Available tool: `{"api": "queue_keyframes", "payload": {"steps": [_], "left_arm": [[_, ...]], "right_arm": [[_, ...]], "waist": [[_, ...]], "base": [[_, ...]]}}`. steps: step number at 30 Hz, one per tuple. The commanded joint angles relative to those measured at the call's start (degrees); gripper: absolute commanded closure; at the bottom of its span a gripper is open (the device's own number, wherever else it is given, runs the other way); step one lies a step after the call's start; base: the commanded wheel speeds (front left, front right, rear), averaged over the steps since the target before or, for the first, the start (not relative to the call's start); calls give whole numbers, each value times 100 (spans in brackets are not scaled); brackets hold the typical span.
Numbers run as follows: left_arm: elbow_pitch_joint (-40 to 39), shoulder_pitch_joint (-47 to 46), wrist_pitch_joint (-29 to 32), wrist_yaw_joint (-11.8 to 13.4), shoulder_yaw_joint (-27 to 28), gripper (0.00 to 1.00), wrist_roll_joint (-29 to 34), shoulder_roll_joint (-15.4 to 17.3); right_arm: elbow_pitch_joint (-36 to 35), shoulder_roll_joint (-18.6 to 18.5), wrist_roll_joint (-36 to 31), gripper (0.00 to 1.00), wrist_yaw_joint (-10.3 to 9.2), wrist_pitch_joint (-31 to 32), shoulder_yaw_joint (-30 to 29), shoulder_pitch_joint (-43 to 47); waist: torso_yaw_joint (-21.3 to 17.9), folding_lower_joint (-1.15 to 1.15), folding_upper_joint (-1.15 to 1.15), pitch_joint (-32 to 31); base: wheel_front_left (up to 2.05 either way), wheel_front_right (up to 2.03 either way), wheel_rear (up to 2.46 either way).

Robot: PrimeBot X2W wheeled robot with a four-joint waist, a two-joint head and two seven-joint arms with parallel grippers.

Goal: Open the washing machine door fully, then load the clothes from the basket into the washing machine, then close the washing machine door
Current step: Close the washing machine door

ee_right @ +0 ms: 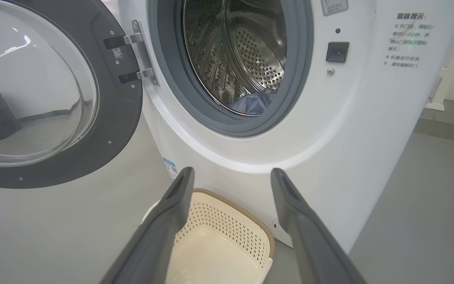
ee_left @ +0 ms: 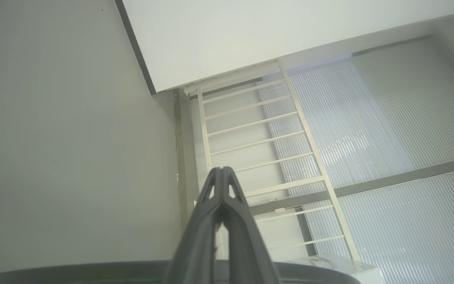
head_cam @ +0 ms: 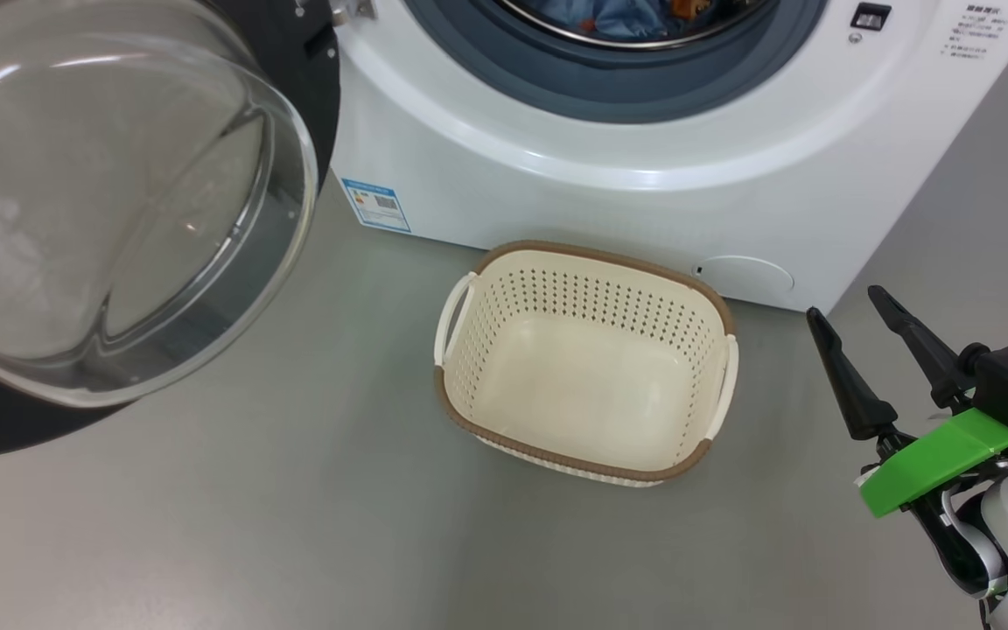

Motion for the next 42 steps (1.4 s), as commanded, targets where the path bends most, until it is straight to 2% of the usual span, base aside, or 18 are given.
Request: {"api": "queue_keyframes", "payload": {"steps": [1, 13, 23, 28, 31, 42], "left_arm": [[-47, -120, 8, -36, 97, 100, -16, 467], [355, -189, 193, -38, 61, 100, -4, 498], [572, -213, 731, -38, -142, 100, 27, 412], [552, -137, 1328, -38, -344, 100, 47, 347], [485, -52, 1935, -38, -471, 100, -21, 266], [-133, 592, 3389, -38, -757, 100, -121, 237]], "right_arm": [[-168, -138, 51, 0, 32, -30, 55, -93], [-219, -159, 10, 0, 32, 0, 23, -135], [-168, -104, 0, 0, 32, 0, 28, -153], [-114, -54, 8, 0, 32, -5, 46, -137], [-69, -7, 26, 0, 32, -11, 65, -118], [87, 202, 132, 0, 32, -39, 182, -51]], "waist": [[-90, -1, 0, 135], [-155, -1, 0, 306], [-99, -1, 0, 279], [-59, -1, 0, 180], [-35, -1, 0, 94], [-29, -1, 0, -313]], "base": [[0, 0, 0], [0, 0, 0], [0, 0, 0], [0, 0, 0], [0, 0, 0], [0, 0, 0]]}}
